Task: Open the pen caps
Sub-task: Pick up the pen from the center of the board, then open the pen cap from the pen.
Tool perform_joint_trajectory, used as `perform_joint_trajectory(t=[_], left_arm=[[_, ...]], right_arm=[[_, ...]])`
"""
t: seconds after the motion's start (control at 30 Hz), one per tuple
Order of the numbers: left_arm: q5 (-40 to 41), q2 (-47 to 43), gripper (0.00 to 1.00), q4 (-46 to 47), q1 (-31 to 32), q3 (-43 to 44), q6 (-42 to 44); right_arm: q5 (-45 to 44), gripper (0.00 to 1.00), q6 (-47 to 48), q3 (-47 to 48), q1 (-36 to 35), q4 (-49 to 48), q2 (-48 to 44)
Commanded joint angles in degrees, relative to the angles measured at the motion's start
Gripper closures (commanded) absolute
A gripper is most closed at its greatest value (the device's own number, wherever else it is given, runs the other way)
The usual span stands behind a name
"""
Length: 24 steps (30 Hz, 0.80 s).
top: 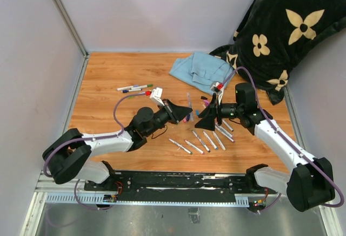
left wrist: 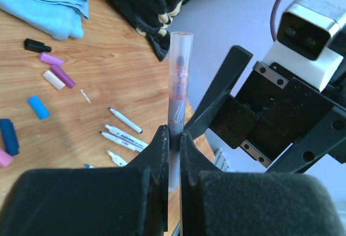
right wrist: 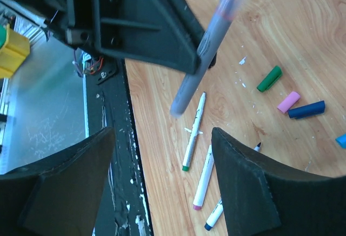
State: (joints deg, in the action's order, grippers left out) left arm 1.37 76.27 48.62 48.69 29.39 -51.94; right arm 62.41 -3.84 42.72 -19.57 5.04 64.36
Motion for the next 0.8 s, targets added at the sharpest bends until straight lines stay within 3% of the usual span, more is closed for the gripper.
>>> perform_joint_trajectory(t=[0.0,0.33,0.47,0.6,0.67,0.77], left_arm=[[2.4,3.2,1.0,7.0,2.5,2.7,-0.1],[2.6,6.5,1.0,9.2,4.7,4.3,-1.2],[2.4,7.4,1.0,9.9,5.3,4.4,-1.7],[2.1,7.8,0.99,10.3,5.5,4.4,-1.9],[2.3,7.3,0.89,10.4,5.5,4.3,-1.3],[2.9,5.1,0.67,8.7,5.5,4.0,0.0]], right_arm=[[-4.5,0.27,-7.9,-1.1,0.8,-5.0,0.2],[-9.1,0.4,-11.8,-2.3,0.7,-6.7,0.7],[-9.2,0.59,-12.5,-2.3,0.7,-7.0,0.7],[-8.1,0.85,-12.9,-2.3,0.6,-7.2,1.0],[-7.4,0.97,-12.8,-1.9,0.7,-7.0,1.3],[-7.1,0.99,-12.2,-1.6,0.7,-6.0,1.6]])
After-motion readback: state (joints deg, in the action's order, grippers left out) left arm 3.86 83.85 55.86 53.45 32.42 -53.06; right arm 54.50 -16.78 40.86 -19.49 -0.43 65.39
